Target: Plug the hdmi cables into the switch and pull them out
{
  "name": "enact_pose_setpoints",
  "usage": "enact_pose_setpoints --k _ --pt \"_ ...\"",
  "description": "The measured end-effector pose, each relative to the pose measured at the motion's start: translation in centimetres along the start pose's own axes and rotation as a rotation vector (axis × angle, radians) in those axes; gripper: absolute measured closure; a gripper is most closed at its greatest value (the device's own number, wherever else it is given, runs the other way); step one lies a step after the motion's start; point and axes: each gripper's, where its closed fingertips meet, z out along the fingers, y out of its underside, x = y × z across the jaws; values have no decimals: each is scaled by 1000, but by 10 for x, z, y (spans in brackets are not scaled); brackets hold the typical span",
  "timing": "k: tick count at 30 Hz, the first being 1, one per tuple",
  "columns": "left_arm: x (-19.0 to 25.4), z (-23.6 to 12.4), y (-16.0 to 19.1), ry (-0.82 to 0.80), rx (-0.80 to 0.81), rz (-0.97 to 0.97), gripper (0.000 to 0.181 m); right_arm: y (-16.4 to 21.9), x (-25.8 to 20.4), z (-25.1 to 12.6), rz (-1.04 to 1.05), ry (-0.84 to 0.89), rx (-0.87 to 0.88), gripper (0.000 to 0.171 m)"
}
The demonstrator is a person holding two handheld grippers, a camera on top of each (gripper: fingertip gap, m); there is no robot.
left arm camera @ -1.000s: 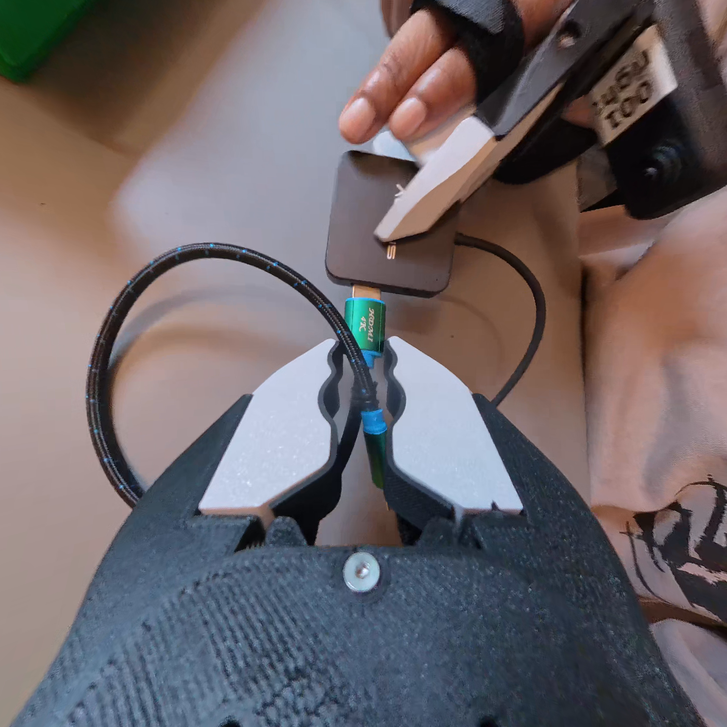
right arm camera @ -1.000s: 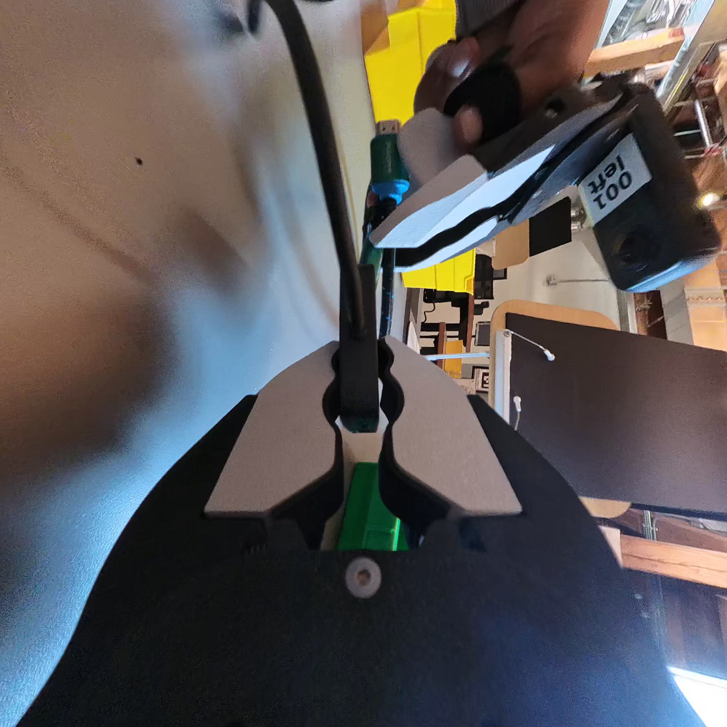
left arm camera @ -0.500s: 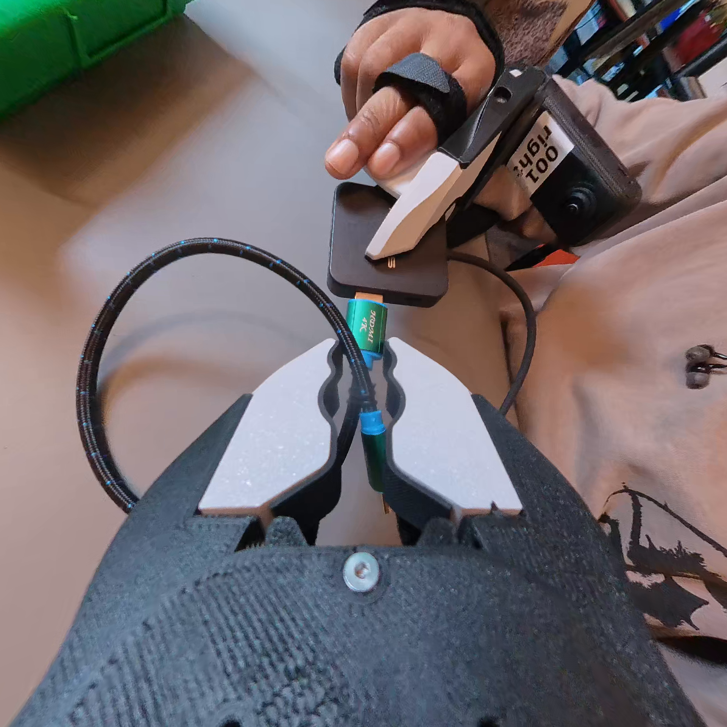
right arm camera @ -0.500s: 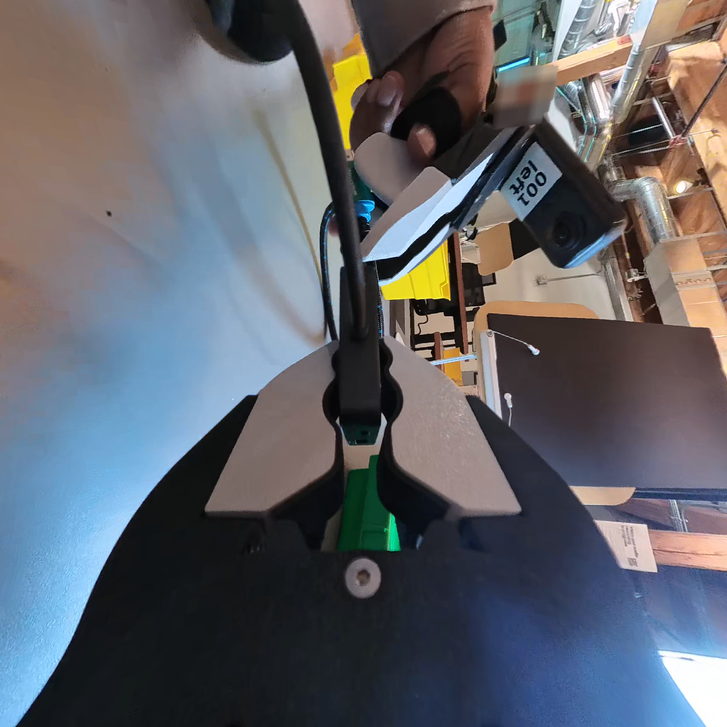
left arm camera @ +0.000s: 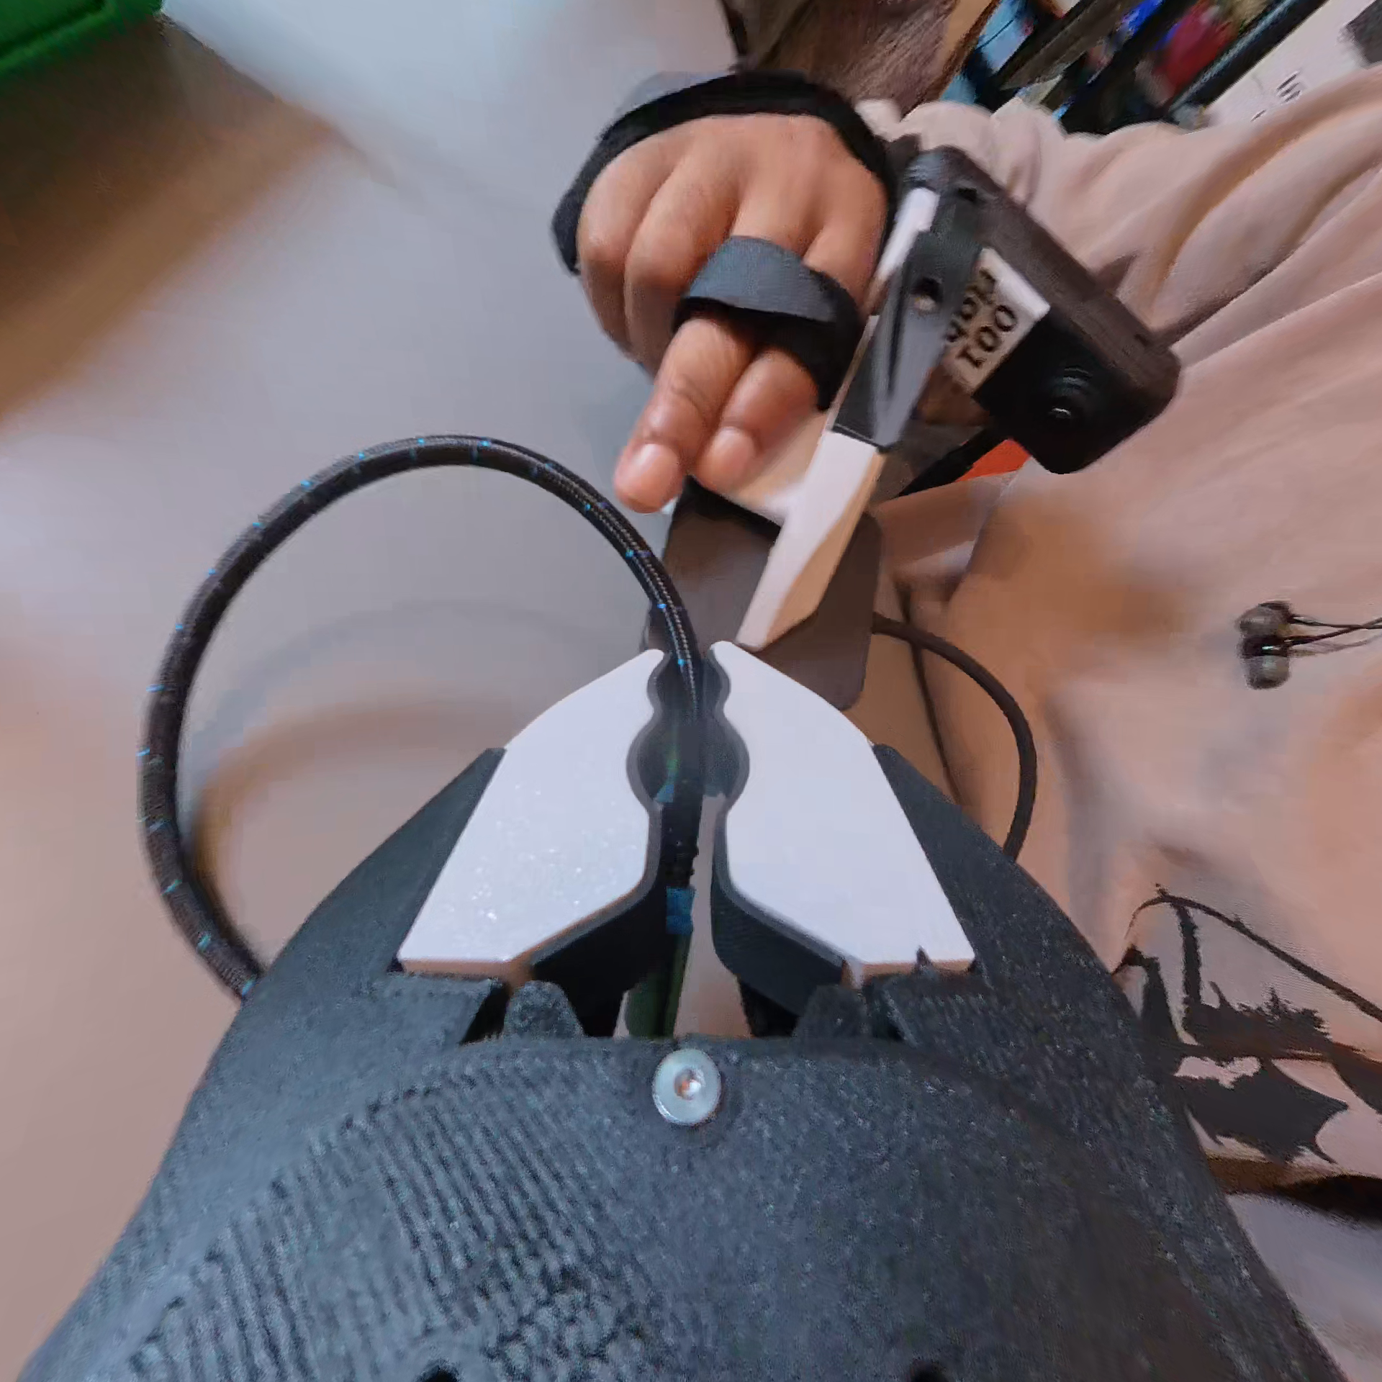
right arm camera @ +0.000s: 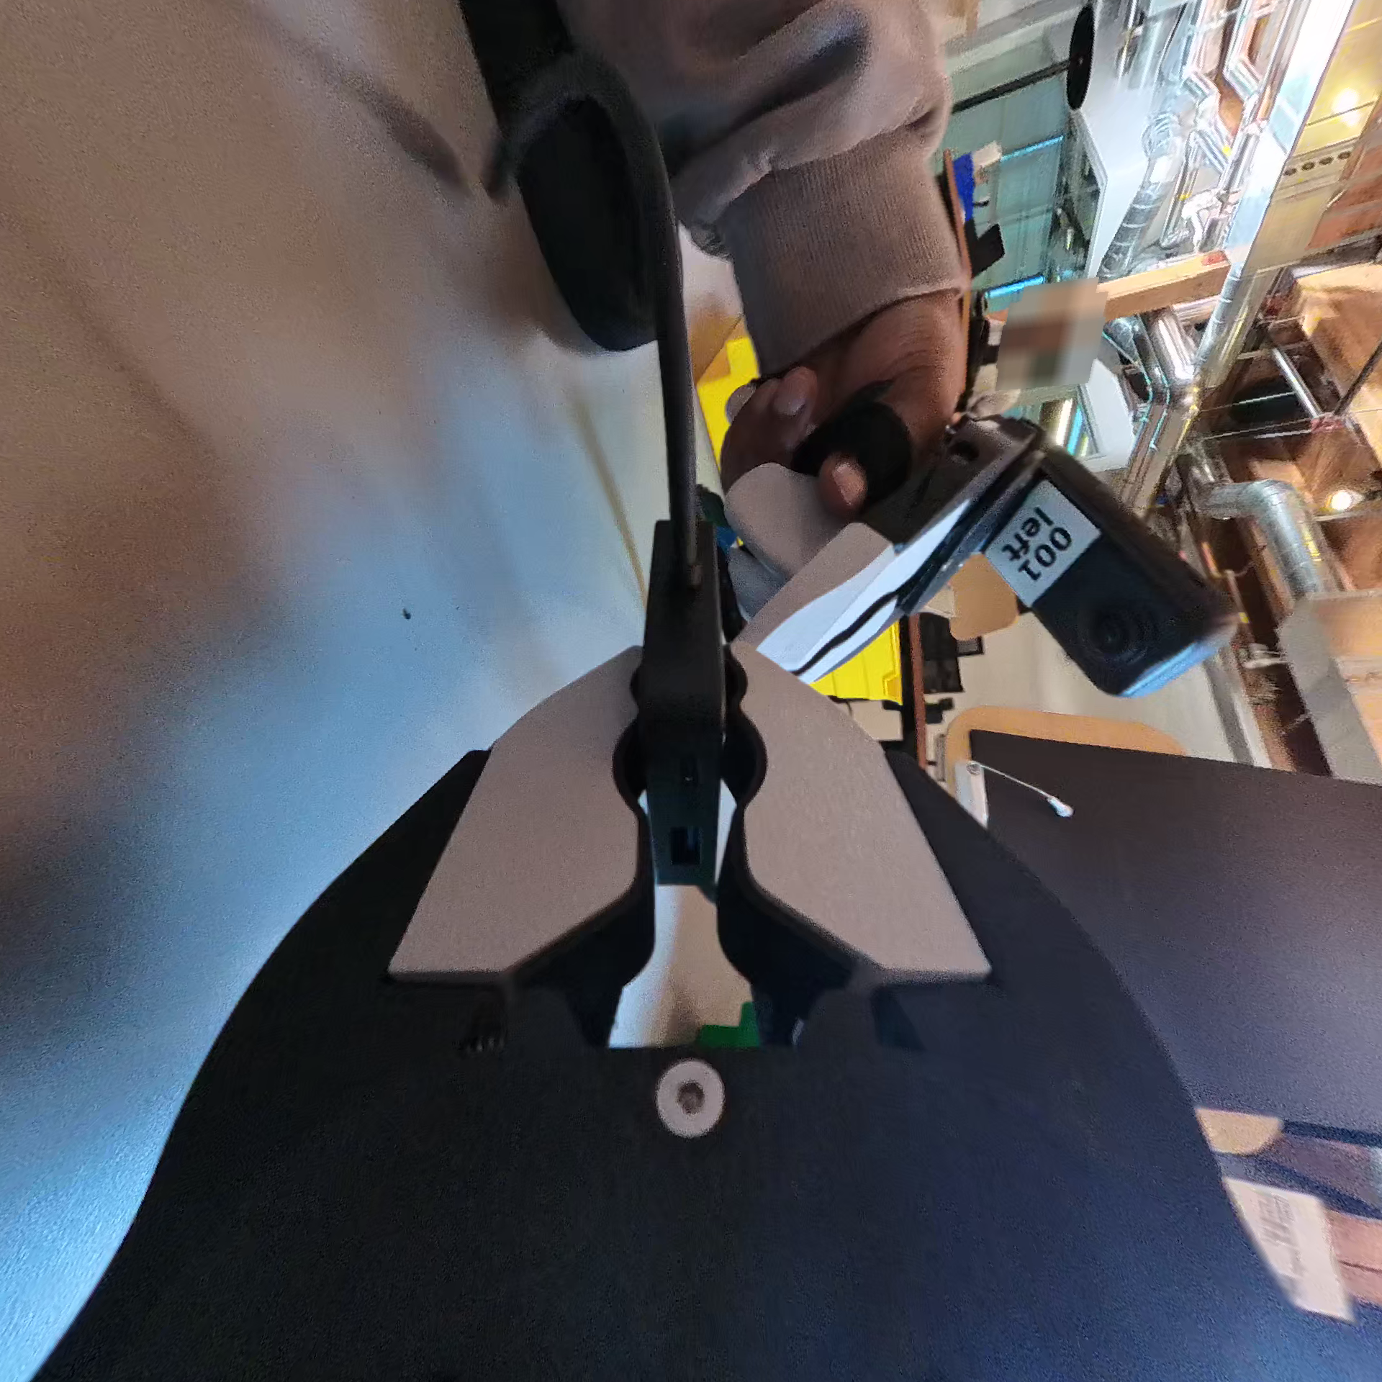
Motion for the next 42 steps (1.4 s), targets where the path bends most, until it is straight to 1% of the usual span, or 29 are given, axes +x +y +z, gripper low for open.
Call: enact_pose_setpoints --k 1,3,5,6,8,11,15,19,22,23,25,27,29,31,33,34,36,39,42 --pt "-4 -1 3 -43 -28 4 175 0 0 3 -22 1 -18 157" --pt "-5 -7 -1 -71 -20 31 174 2 8 4 7 20 -14 157" --pt "-7 -15 -12 -78 49 25 174 9 21 1 28 59 -25 156" --pt "-10 -19 -17 -104 81 45 172 12 25 -1 44 74 -31 156" --pt "-16 -28 -26 -172 152 88 162 20 29 -5 99 87 -48 156" --pt "-24 -44 -36 -238 268 107 159 29 30 -12 207 95 -52 155" --pt "-43 -79 -46 -484 462 175 156 38 47 -21 388 121 -45 156" --pt "-43 -115 -45 -728 611 271 165 37 85 -41 615 184 50 157" --pt "-41 -130 -33 -849 629 310 169 50 131 -64 768 283 106 157" --pt "-40 -133 -29 -875 630 320 171 60 148 -72 822 311 99 157" --pt "-38 -131 -20 -858 613 314 174 90 179 -87 869 373 -1 157" --pt "-38 -129 -13 -851 617 302 176 130 210 -101 851 449 -161 157" --pt "-40 -129 -9 -850 618 287 177 178 235 -113 735 521 -379 157" --pt "-39 -129 -10 -848 628 286 178 228 246 -116 605 524 -593 156" --pt "-38 -129 -11 -856 628 296 178 276 239 -111 512 477 -782 156" --pt "-37 -129 -11 -863 623 306 179 296 227 -104 500 428 -846 156" --pt "-38 -128 -9 -877 606 320 181 324 195 -84 463 311 -927 156" --pt "-40 -123 -7 -890 575 332 181 350 144 -63 373 117 -1084 152" --pt "-44 -118 -3 -890 544 332 180 355 133 -53 288 86 -1113 151"
